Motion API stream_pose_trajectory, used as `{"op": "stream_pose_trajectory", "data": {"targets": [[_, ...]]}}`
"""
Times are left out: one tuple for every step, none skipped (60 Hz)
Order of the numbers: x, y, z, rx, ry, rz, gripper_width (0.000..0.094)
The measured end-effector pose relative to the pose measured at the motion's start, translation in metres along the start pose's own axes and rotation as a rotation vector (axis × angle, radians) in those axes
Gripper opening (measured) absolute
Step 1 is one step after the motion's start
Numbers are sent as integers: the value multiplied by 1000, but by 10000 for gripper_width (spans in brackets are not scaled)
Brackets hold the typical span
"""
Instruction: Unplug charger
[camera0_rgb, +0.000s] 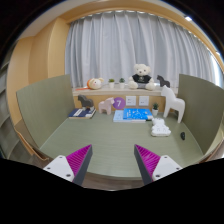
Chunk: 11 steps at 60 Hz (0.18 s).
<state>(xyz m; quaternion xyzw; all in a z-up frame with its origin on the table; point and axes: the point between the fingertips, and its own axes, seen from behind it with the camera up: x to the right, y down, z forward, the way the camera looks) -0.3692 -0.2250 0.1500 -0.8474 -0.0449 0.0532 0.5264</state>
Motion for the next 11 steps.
{"op": "stream_pose_trajectory", "data": {"targets": [[0, 1, -1, 0, 1, -1, 852], [0, 1, -1, 1, 1, -2, 852], [0, 1, -2, 2, 2, -2, 850], [-1, 1, -2, 3, 5, -3, 849], [-1, 2, -3, 4, 7, -3, 847], [-1, 2, -3, 5, 9, -4, 846], [0, 2, -4, 4, 11, -5, 844], [0, 3, -4, 2, 13, -6, 844], [1, 4, -4, 1, 14, -8, 843], [1, 4, -5, 0, 16, -8, 842], [1, 4, -5, 0, 17, -8, 843]]}}
